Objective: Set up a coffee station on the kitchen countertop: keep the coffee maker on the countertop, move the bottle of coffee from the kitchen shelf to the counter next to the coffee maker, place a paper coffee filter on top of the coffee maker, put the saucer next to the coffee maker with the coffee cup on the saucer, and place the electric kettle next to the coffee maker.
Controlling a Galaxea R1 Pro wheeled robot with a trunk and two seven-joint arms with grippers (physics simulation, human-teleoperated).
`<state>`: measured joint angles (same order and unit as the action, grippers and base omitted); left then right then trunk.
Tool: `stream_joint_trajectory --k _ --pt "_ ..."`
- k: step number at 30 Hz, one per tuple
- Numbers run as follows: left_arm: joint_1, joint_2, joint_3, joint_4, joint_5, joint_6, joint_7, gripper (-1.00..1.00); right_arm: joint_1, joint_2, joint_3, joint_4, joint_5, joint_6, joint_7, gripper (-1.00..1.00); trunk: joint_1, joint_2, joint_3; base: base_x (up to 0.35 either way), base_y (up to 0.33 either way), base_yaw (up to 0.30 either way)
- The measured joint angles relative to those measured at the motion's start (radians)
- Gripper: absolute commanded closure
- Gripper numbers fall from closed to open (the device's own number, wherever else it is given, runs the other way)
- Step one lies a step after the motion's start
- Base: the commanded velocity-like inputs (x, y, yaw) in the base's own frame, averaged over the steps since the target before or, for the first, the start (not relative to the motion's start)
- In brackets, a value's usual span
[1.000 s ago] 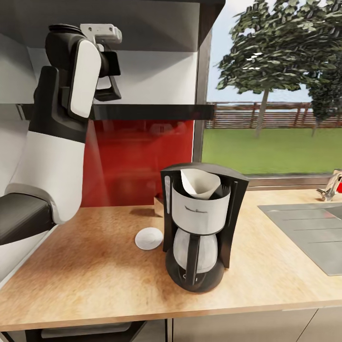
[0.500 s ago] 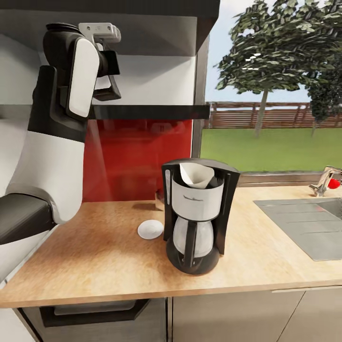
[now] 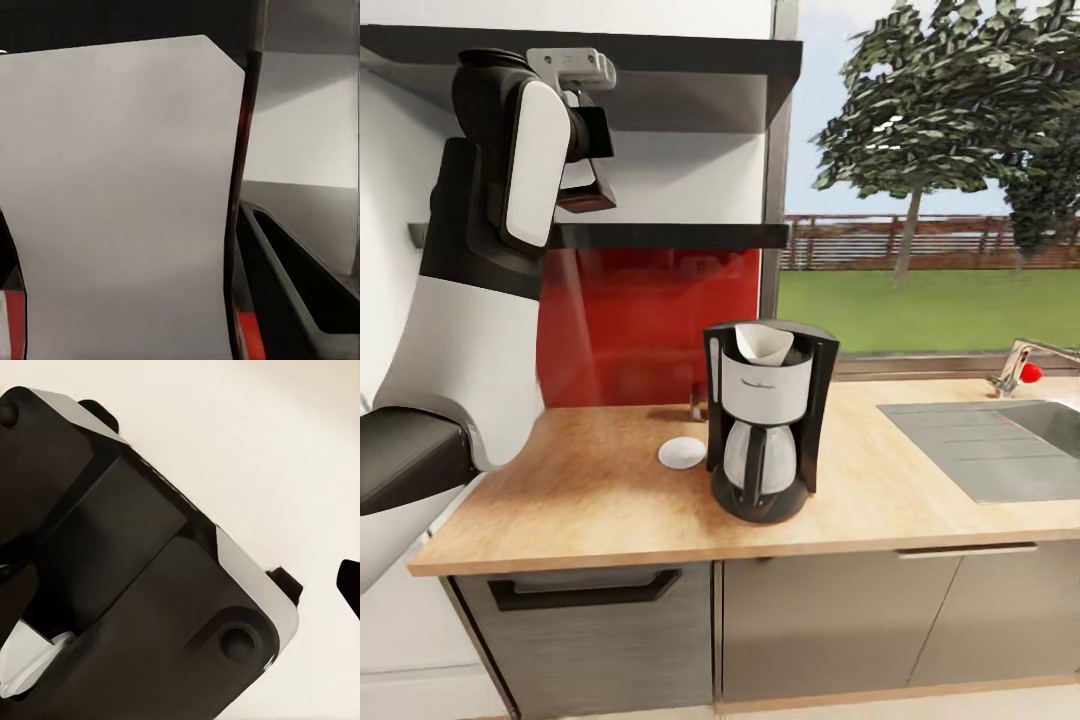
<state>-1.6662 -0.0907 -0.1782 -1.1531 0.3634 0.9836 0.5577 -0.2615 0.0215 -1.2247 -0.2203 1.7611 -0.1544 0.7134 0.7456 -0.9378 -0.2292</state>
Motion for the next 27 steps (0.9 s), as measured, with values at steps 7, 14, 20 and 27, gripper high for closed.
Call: stream_joint_trajectory --k 7,14,20,27 --pt "0.0 0.0 0.0 0.0 0.001 0.0 0.0 1.0 0.0 -0.001 0.0 0.0 -0.001 0.0 0.0 -1.0 0.0 0.0 0.0 -0.333 0.0 0.0" --pt "0.0 0.0 0.0 0.0 -0.001 0.0 0.0 1.0 0.0 0.0 -0.001 0.0 -0.006 0.002 -0.001 -1.0 -0.001 0.0 0.0 -0.148 0.0 0.0" --pt "0.0 0.0 0.0 0.0 -0.001 0.0 0.0 1.0 0.0 0.0 -0.002 -0.001 -0.009 0.002 -0.001 -1.0 0.0 0.0 0.0 -0.205 0.0 0.0" --pt "0.0 0.0 0.0 0.001 -0.001 0.0 0.0 1.0 0.0 0.0 -0.002 -0.002 -0.009 0.002 -0.002 -1.0 0.0 0.0 0.0 -0.121 0.0 0.0"
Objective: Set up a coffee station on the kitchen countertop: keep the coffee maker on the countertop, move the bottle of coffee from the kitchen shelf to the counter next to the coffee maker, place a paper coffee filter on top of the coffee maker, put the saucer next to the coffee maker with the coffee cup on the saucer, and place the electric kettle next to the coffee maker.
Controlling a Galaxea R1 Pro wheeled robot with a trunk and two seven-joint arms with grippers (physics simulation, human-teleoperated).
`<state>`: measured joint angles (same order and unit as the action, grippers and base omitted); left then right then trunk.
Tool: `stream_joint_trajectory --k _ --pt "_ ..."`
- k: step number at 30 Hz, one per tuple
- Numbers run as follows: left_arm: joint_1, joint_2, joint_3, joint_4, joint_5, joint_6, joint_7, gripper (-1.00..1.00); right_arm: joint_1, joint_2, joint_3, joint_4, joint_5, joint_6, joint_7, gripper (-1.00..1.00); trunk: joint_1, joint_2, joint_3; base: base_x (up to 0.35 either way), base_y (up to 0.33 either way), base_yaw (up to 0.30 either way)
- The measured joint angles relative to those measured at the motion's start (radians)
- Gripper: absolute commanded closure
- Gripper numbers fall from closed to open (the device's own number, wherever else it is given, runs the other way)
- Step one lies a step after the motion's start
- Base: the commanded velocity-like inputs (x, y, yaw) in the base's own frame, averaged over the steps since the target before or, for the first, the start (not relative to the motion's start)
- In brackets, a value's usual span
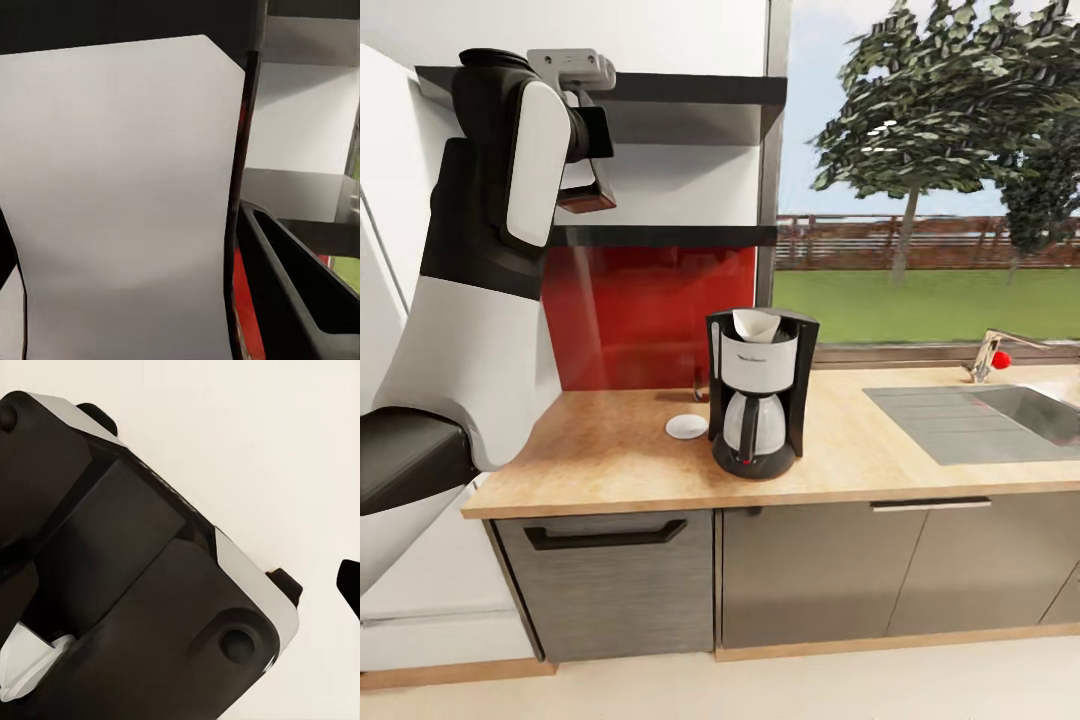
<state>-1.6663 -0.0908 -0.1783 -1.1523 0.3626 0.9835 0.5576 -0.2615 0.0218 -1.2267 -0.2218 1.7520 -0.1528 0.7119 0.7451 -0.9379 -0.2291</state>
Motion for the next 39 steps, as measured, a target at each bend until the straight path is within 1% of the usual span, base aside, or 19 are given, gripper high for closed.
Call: stream_joint_trajectory --k 7,8,9,10,16,19,31,37,39 --pt "0.0 0.0 0.0 -0.001 0.002 0.0 0.0 1.0 0.0 0.0 0.0 0.0 0.0 0.0 0.0 -1.0 0.0 0.0 0.0 -0.012 0.0 0.0" --pt "0.003 0.0 0.0 -0.044 0.005 -0.003 -0.001 1.0 0.0 0.0 -0.001 -0.001 0.0 0.0 0.0 -1.0 0.0 0.0 0.0 0.0 0.0 0.0" --pt "0.007 0.0 0.0 -0.054 -0.003 0.002 0.0 1.0 0.0 0.0 -0.002 -0.002 0.0 0.0 0.0 -1.0 0.0 0.0 0.0 0.0 0.0 0.0" --pt "0.034 0.0 -0.001 -0.089 0.003 0.0 0.0 1.0 0.0 0.0 -0.002 -0.002 0.0 0.0 0.0 -1.0 0.0 0.0 0.0 0.0 0.0 0.0" --pt "0.068 0.0 -0.001 -0.12 0.002 0.0 0.0 1.0 0.0 0.0 -0.002 -0.002 0.0 0.0 0.0 -1.0 0.0 0.0 0.0 0.0 0.0 0.0" --pt "0.107 0.0 -0.002 -0.154 0.003 0.0 0.0 1.0 0.0 0.0 -0.002 -0.002 0.0 0.0 0.0 -1.0 0.0 0.0 0.0 0.0 0.0 0.0" --pt "0.2 0.0 -0.003 -0.235 0.002 0.0 0.0 1.0 0.0 0.0 -0.002 -0.002 0.0 0.0 0.0 -1.0 0.0 0.0 0.0 0.0 0.0 0.0" --pt "0.258 0.0 -0.004 -0.282 0.002 -0.001 0.0 1.0 0.0 0.0 -0.002 -0.002 0.0 0.0 0.0 -1.0 0.0 0.0 0.0 0.0 0.0 0.0" --pt "0.286 0.0 -0.004 -0.299 0.004 -0.002 0.0 1.0 0.0 0.0 -0.002 -0.002 0.0 0.0 0.0 -1.0 0.0 0.0 0.0 0.0 0.0 0.0"
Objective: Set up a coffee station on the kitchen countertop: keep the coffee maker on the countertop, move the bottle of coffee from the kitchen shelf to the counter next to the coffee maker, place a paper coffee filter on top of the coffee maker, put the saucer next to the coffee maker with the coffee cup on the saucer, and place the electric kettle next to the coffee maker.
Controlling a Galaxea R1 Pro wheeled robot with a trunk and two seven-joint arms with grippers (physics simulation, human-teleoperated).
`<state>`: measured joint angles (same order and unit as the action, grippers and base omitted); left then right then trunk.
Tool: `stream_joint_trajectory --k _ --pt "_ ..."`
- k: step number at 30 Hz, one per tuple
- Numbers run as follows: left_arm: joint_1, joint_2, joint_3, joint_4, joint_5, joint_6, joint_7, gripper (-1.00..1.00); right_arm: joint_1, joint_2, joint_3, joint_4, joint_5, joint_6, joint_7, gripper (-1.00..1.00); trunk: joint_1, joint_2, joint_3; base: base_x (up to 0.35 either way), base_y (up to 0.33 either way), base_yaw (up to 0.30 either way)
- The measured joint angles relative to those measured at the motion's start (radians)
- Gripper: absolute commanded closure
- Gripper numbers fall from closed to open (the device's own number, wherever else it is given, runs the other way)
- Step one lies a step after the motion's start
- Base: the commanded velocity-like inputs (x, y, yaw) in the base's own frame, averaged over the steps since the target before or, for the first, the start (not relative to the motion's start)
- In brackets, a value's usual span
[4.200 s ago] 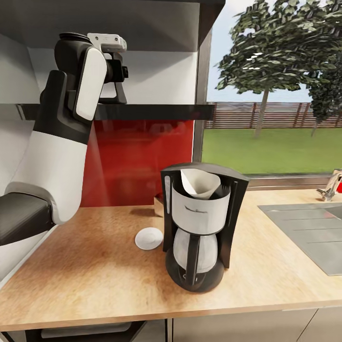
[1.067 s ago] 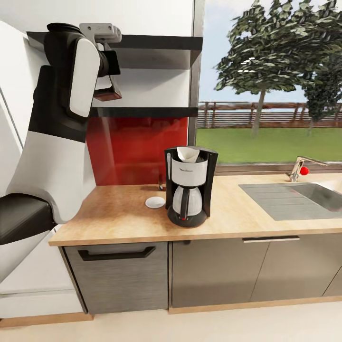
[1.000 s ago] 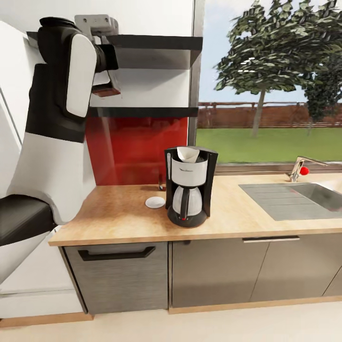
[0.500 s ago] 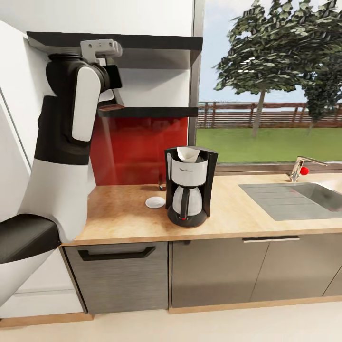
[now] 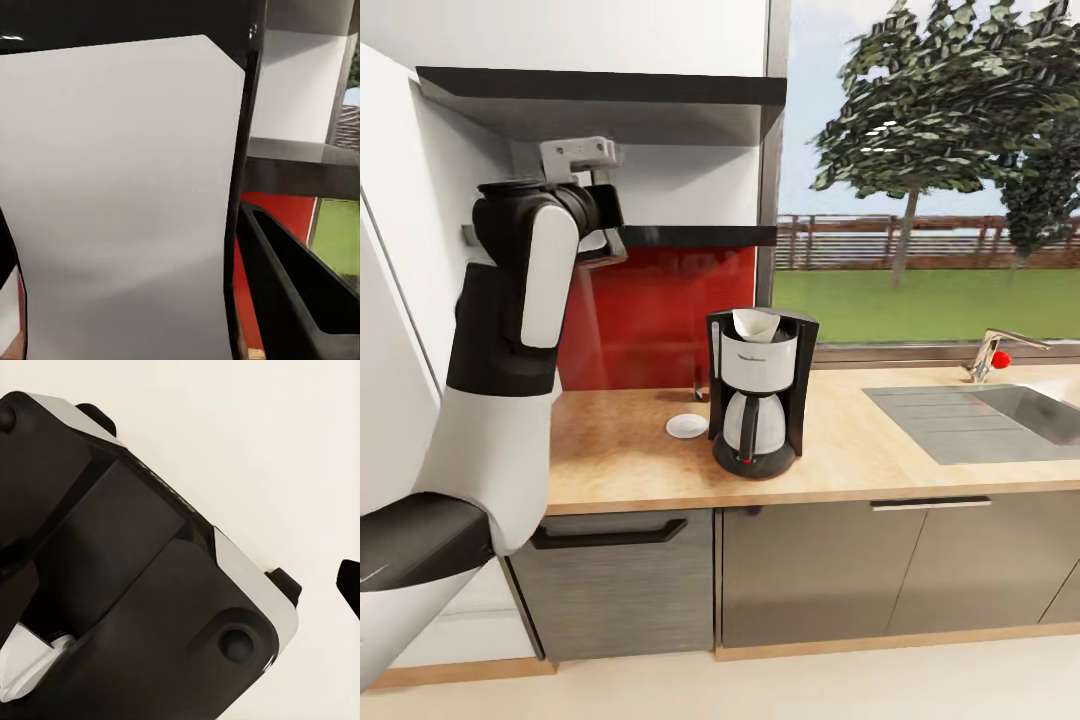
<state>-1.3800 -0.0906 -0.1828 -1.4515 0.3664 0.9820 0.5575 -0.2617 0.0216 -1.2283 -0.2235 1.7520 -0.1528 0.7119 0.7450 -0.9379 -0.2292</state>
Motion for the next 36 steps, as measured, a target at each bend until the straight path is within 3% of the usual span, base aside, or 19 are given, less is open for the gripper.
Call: stream_joint_trajectory --k 9,15,23,31,36 --pt "0.093 0.0 0.0 -0.018 -0.001 -0.009 0.0 1.0 0.0 0.0 0.0 0.0 0.0 0.0 0.0 -1.0 0.0 0.0 0.0 0.0 0.0 0.0" --pt "0.181 0.001 0.0 -0.02 -0.003 -0.103 -0.001 1.0 0.0 0.0 0.0 -0.001 0.0 0.0 0.0 -1.0 0.0 0.0 0.0 0.0 0.0 0.0" --pt "0.293 0.004 0.0 -0.032 -0.003 -0.149 -0.003 1.0 0.0 0.0 0.0 -0.002 0.0 0.0 0.0 -1.0 0.0 0.0 0.0 0.0 0.0 0.0" --pt "0.306 0.006 0.0 -0.03 -0.004 -0.186 -0.006 1.0 0.0 0.0 0.0 -0.002 0.0 0.0 0.0 -1.0 0.0 0.0 0.0 0.0 0.0 0.0" --pt "0.308 0.006 0.0 -0.027 -0.004 -0.189 -0.006 1.0 0.0 0.0 -0.001 -0.002 0.0 0.0 0.0 -1.0 0.019 -0.035 -0.016 0.0 0.0 0.0"
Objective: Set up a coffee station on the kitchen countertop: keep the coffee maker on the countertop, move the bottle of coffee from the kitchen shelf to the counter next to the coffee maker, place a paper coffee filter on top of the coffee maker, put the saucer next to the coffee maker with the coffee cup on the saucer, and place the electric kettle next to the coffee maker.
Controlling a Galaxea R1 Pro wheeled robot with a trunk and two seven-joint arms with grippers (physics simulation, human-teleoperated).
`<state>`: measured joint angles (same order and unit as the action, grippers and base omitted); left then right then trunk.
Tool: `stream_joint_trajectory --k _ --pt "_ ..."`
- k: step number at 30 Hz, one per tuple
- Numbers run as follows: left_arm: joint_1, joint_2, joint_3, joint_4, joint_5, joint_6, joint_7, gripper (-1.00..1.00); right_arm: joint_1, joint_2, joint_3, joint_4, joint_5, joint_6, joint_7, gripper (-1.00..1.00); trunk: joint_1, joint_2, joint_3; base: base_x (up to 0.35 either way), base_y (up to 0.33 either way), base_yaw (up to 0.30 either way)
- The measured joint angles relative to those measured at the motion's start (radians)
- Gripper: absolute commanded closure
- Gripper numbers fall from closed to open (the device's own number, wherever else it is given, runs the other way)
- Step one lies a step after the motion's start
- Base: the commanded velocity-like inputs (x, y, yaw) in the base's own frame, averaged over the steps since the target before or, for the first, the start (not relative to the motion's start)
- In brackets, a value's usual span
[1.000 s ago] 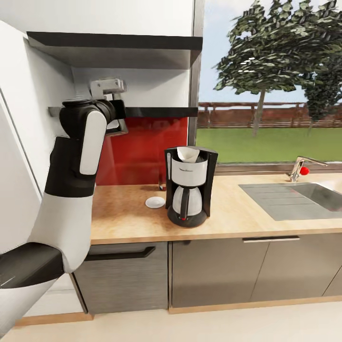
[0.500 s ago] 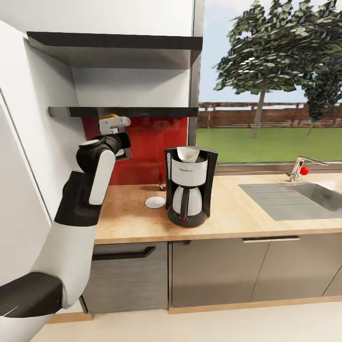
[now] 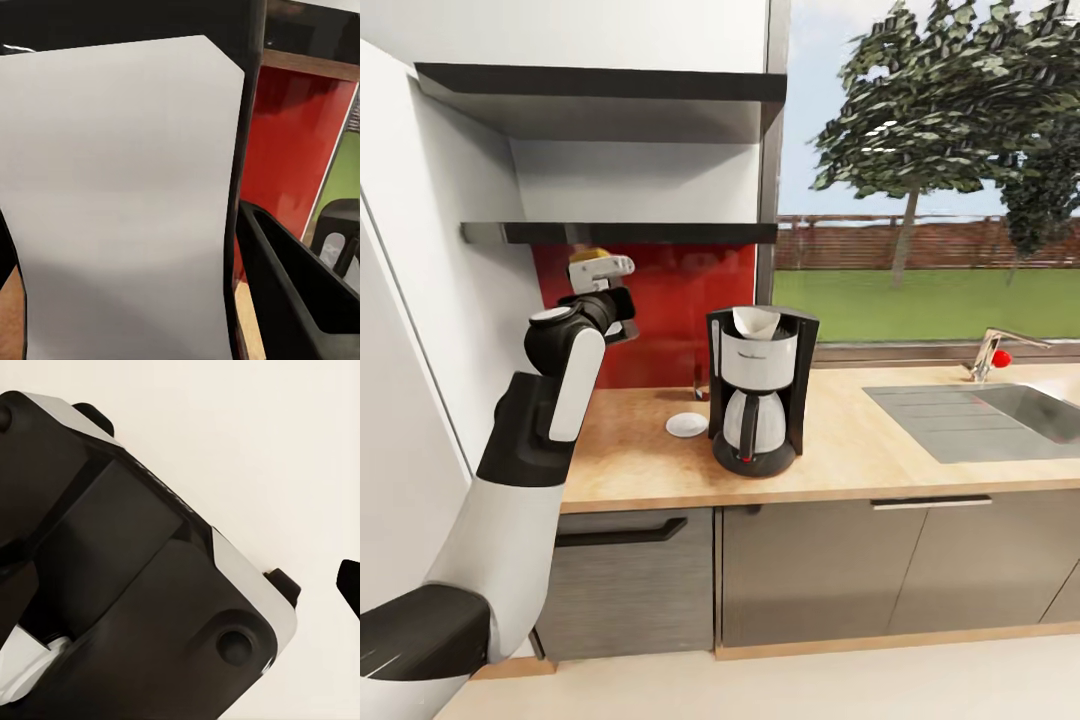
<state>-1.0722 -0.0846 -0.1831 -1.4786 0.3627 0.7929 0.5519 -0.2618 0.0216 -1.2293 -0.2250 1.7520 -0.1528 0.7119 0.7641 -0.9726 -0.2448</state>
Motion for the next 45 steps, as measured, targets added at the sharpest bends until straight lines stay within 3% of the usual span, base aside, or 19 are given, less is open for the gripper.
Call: stream_joint_trajectory --k 6,9,10,12,15,19,25,29,45 --pt "0.017 0.0 0.0 0.001 -0.001 -0.001 0.001 1.0 -0.001 -0.003 -0.002 -0.001 -0.001 0.0 0.0 -1.0 0.023 -0.042 -0.019 0.0 0.0 0.0" --pt "0.021 0.001 0.0 -0.001 -0.001 -0.001 0.001 1.0 -0.001 -0.039 -0.006 -0.004 -0.018 0.003 0.005 -1.0 0.035 -0.063 -0.028 0.0 0.0 0.0" --pt "0.024 0.001 0.0 -0.002 -0.001 -0.001 0.001 1.0 -0.002 -0.081 -0.014 -0.004 -0.074 0.004 0.01 -1.0 0.038 -0.07 -0.031 0.0 0.0 0.0" --pt "0.025 0.001 0.0 -0.002 -0.001 -0.001 0.001 1.0 -0.003 -0.113 -0.019 -0.004 -0.14 0.005 0.012 -1.0 0.046 -0.084 -0.038 0.0 0.0 0.0" --pt "0.028 0.001 0.0 -0.003 -0.001 -0.001 0.001 1.0 -0.006 -0.197 -0.024 -0.005 -0.35 0.006 0.041 -1.0 0.058 -0.105 -0.047 0.0 0.0 0.0" --pt "0.028 0.0 0.0 -0.004 -0.001 -0.001 0.001 1.0 -0.007 -0.273 -0.027 -0.006 -0.455 0.006 0.089 -1.0 0.073 -0.133 -0.06 0.0 0.0 0.0" --pt "0.029 0.0 -0.001 -0.005 -0.001 -0.001 0.001 1.0 -0.007 -0.308 -0.027 -0.006 -0.61 0.006 0.107 -1.0 0.096 -0.175 -0.078 0.0 0.0 0.0" --pt "0.029 0.0 -0.001 -0.006 -0.001 -0.001 0.0 1.0 -0.007 -0.31 -0.027 -0.006 -0.63 0.004 0.104 -1.0 0.111 -0.203 -0.091 0.0 0.0 0.0" --pt "0.066 0.0 -0.003 -0.023 -0.001 -0.012 0.003 1.0 -0.007 -0.31 -0.027 -0.006 -0.634 0.004 0.104 -1.0 0.173 -0.315 -0.141 0.0 0.0 0.0"
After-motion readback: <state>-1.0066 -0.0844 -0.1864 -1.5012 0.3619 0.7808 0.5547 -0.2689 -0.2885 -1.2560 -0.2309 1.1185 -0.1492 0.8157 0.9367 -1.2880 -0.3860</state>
